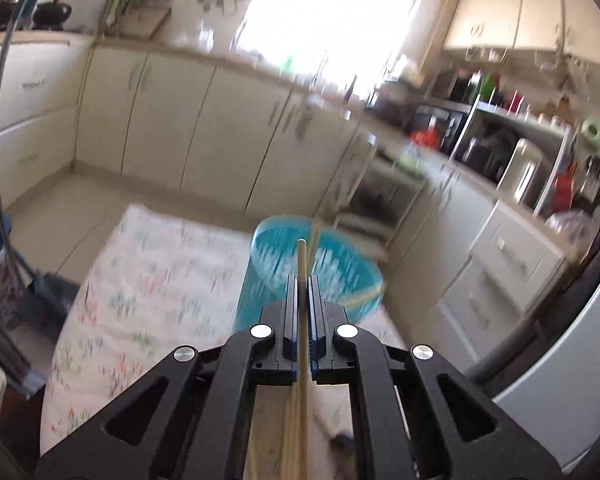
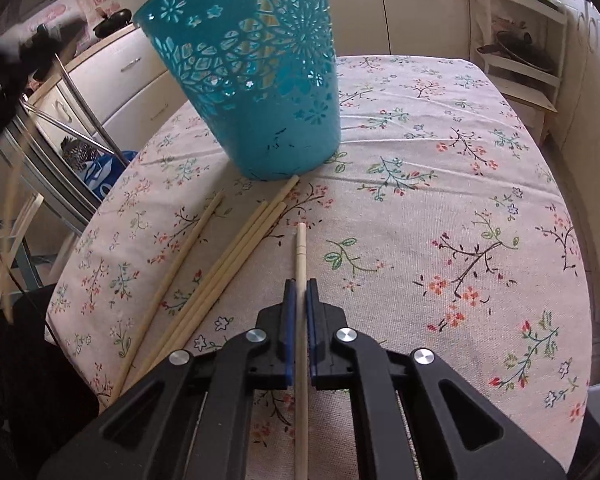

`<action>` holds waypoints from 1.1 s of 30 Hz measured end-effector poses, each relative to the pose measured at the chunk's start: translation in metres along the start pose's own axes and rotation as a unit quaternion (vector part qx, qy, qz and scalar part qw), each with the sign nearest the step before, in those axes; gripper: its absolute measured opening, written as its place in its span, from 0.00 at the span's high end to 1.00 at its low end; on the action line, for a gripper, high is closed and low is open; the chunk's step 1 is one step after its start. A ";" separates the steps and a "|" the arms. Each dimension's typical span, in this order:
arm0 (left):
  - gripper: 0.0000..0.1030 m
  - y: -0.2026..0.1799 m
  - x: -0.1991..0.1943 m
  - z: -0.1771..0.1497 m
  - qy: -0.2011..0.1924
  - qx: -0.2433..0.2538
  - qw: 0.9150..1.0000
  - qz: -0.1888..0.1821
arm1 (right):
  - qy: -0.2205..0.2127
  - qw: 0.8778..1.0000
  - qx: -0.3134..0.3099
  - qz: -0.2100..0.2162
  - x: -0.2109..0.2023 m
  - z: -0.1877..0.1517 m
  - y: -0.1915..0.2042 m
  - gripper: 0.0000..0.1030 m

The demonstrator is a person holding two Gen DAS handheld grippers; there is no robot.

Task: Organize utensils
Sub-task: 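Raise the left tool's chopstick over the teal cup and open it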

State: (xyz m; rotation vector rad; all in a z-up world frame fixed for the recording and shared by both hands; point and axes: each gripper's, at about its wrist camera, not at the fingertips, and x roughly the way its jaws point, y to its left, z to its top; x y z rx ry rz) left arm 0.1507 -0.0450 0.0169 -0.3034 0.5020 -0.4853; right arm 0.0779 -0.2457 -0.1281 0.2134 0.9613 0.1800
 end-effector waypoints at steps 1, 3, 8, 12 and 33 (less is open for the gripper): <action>0.96 -0.004 0.001 0.012 -0.019 0.000 1.000 -0.002 | -0.001 1.000 0.001 0.001 0.000 0.000 0.000 0.94; 0.96 -0.012 0.003 0.033 -0.053 -0.002 0.999 -0.006 | -0.004 1.000 0.001 0.002 0.001 0.000 -0.001 0.94; 0.96 -0.028 0.015 0.071 -0.116 0.003 0.993 0.000 | -0.010 1.000 0.002 0.008 -0.002 -0.001 -0.001 0.94; 0.96 -0.030 0.038 0.088 -0.140 -0.005 0.990 0.029 | -0.016 1.000 -0.003 0.008 -0.001 -0.001 0.000 0.94; 0.96 -0.001 0.098 0.046 -0.096 0.031 0.989 0.110 | -0.022 1.000 -0.013 0.006 0.001 0.000 0.002 0.94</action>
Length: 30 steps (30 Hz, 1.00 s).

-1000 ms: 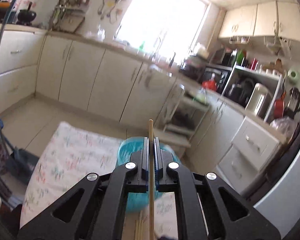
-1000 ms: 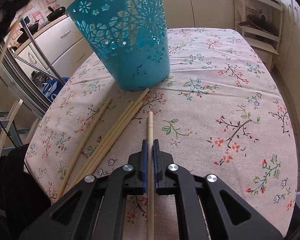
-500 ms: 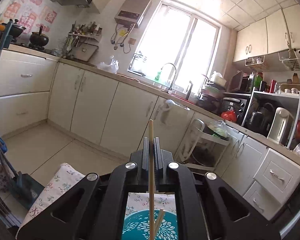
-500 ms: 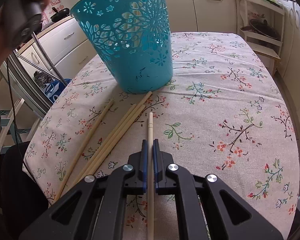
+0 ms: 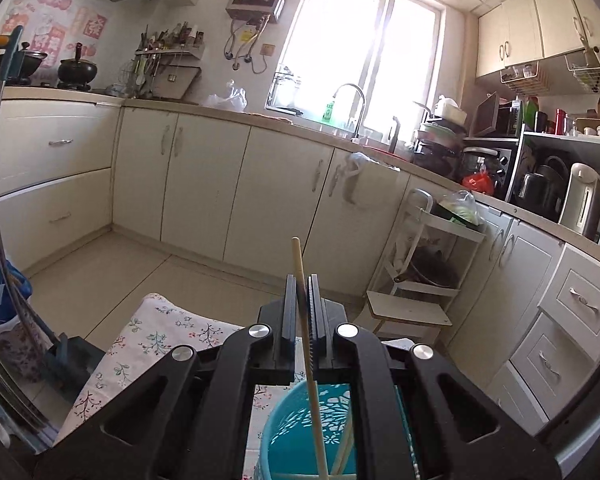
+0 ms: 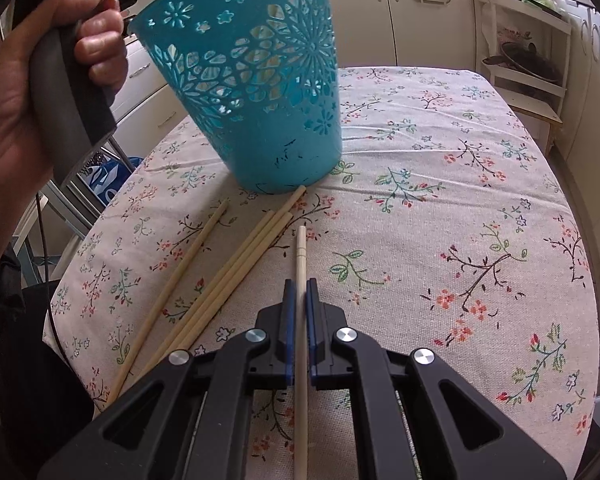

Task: Organize utensils
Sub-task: 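Raise the left tool's chopstick over the teal cup and open it, then lift the right tool's chopstick over the teal cup and open it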

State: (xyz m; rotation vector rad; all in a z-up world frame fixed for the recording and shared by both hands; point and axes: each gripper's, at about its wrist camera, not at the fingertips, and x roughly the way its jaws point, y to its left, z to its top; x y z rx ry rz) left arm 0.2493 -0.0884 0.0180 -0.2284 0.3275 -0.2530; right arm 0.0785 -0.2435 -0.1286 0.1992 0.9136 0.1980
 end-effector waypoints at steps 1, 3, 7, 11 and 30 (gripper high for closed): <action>0.96 0.001 -0.002 0.001 -0.001 0.001 1.000 0.000 | 0.000 1.000 0.002 0.001 0.000 0.000 0.000 0.94; 0.96 0.002 -0.005 0.002 -0.005 0.001 1.000 0.000 | 0.000 1.000 0.006 0.002 0.000 0.000 -0.001 0.94; 0.96 0.002 -0.009 0.004 -0.006 0.004 1.000 0.000 | -0.001 1.000 0.007 0.003 -0.001 -0.001 -0.001 0.94; 0.96 0.002 -0.010 -0.001 0.006 0.011 1.000 -0.002 | 0.001 1.000 0.005 0.002 -0.001 0.000 -0.001 0.94; 0.58 0.048 -0.086 -0.068 0.104 0.000 0.994 0.026 | 0.030 0.998 -0.040 -0.042 -0.002 0.001 0.014 0.94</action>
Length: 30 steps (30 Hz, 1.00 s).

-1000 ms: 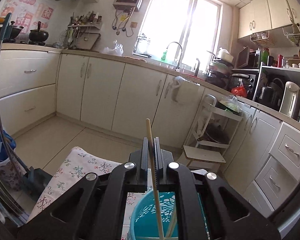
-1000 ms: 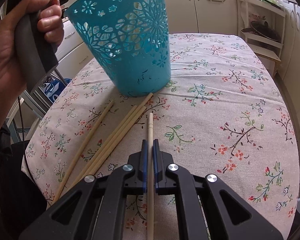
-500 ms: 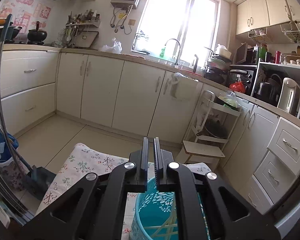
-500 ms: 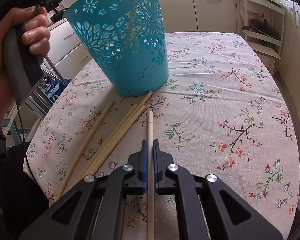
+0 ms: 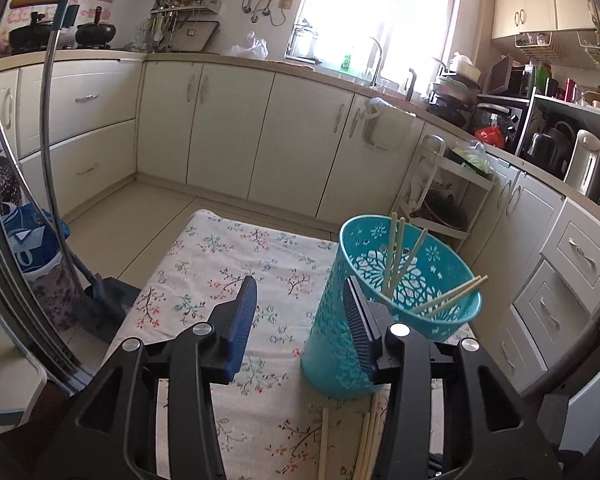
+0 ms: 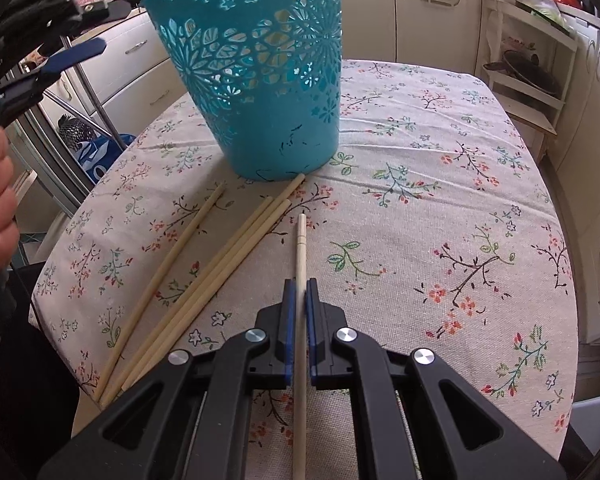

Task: Organize utensils
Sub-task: 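Lift the right tool's chopstick over the teal cup and open it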

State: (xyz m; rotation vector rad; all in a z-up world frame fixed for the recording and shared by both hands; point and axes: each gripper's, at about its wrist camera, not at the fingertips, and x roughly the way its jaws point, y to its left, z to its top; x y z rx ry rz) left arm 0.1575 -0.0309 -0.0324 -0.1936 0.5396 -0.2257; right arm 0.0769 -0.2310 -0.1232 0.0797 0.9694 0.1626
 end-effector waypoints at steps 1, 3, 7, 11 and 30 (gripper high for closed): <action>0.57 0.000 -0.002 -0.003 0.003 0.004 1.000 0.001 | 0.000 1.000 -0.002 -0.002 0.000 0.000 0.000 0.94; 0.54 -0.001 -0.006 -0.008 0.010 0.012 1.000 0.002 | 0.001 1.000 0.000 -0.004 0.000 0.000 0.000 0.94; 0.48 -0.006 -0.013 -0.014 0.019 0.029 0.999 0.005 | 0.000 1.000 0.029 0.012 -0.004 -0.005 -0.006 0.94; 0.43 -0.011 -0.016 -0.015 0.028 0.043 0.999 0.009 | 0.000 0.996 0.077 0.053 -0.010 -0.012 -0.018 0.94; 0.32 -0.018 -0.024 -0.023 0.051 0.064 0.996 0.016 | -0.215 0.937 0.159 0.224 -0.128 0.071 -0.021 0.94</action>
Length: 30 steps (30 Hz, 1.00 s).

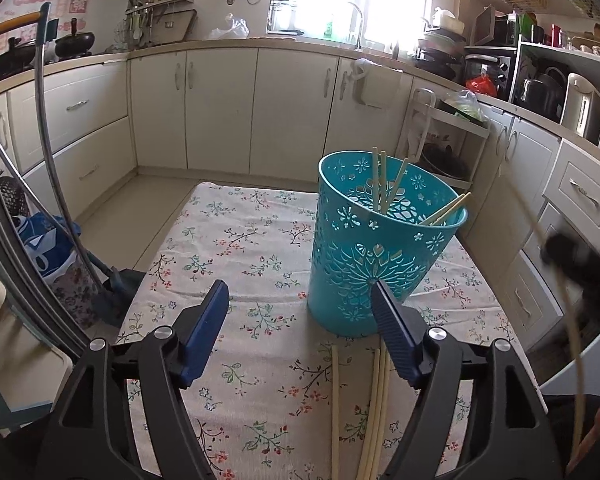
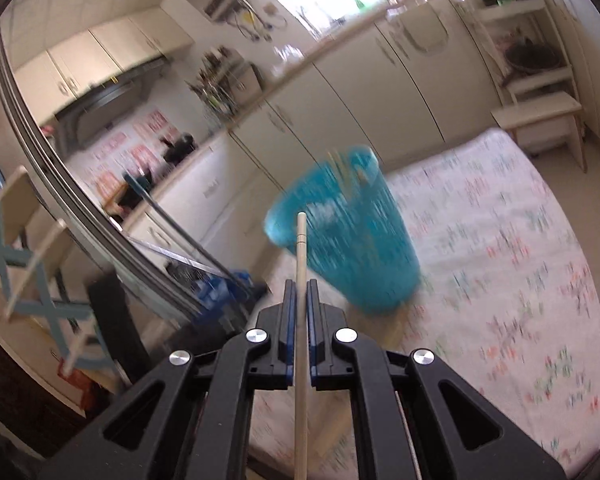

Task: Organize utensils
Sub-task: 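Lift the right tool's chopstick over the teal cup and open it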

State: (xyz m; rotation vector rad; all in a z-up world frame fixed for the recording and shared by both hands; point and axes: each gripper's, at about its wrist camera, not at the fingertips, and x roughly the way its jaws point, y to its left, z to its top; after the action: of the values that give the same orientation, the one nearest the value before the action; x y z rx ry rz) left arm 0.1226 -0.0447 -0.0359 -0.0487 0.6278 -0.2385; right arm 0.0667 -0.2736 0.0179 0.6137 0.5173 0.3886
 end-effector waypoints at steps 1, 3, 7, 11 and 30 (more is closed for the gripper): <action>0.32 0.000 0.000 0.000 0.001 0.001 1.000 -0.001 | -0.017 1.000 -0.005 0.004 0.003 0.013 0.006 0.94; 0.31 0.000 0.000 -0.001 0.002 0.002 1.000 -0.002 | -0.054 0.998 -0.012 0.010 0.013 0.037 0.017 0.94; 0.30 0.002 0.000 0.000 0.004 0.003 1.000 -0.004 | -0.127 0.992 -0.018 -0.009 0.045 0.077 0.028 0.94; 0.29 0.006 0.002 0.000 0.004 0.004 1.000 -0.002 | -0.177 0.982 -0.008 -0.067 0.077 0.099 0.020 0.94; 0.26 0.024 0.008 -0.005 0.025 -0.020 0.999 0.004 | -0.103 0.976 -0.102 -0.164 0.119 0.049 0.017 0.94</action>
State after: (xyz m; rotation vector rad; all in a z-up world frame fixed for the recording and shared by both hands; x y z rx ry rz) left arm 0.1309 -0.0233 -0.0479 -0.0784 0.6817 -0.2193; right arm 0.1868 -0.2243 0.0219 0.3551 0.3653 0.0605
